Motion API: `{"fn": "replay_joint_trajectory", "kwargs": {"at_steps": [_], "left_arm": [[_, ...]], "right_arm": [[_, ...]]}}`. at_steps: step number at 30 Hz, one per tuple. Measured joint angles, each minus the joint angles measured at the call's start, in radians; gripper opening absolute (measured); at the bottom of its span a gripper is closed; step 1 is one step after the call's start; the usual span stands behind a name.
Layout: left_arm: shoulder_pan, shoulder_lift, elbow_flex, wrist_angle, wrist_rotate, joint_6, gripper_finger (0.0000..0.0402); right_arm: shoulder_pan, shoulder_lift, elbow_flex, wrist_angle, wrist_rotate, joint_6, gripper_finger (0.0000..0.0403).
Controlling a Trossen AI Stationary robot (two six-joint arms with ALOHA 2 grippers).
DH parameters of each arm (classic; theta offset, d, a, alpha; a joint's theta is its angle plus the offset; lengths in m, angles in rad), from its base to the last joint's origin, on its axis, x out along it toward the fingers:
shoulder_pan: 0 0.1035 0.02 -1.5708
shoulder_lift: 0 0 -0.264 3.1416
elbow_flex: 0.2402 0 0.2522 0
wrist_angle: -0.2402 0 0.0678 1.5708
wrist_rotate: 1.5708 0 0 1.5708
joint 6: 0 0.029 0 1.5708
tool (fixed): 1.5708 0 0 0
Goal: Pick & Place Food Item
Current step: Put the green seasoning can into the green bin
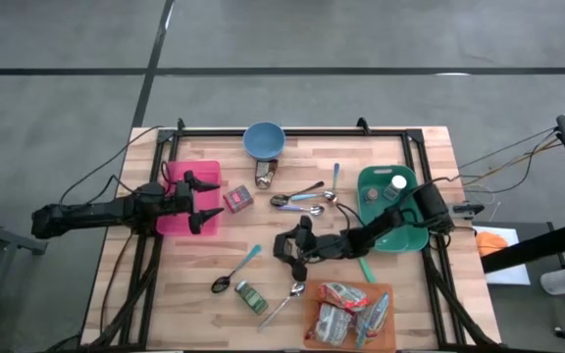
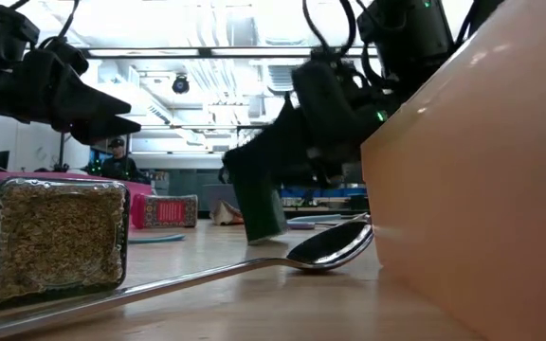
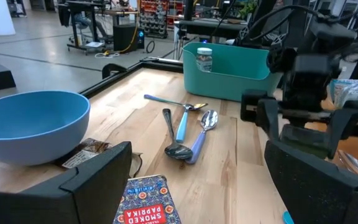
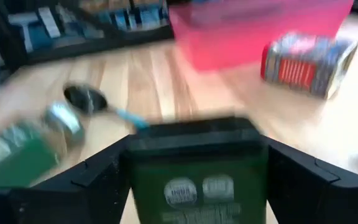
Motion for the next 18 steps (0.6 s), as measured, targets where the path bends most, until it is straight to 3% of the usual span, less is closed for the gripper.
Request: {"fn": "replay_joint_trajectory", "kwargs": {"at_steps": [18], "left_arm": [[0.000, 0.000, 0.000, 0.000, 0.000, 0.000, 0.0372]], "right_arm": [[0.025, -0.003, -0.017, -0.001, 0.015, 0.043, 0.0313]]}}
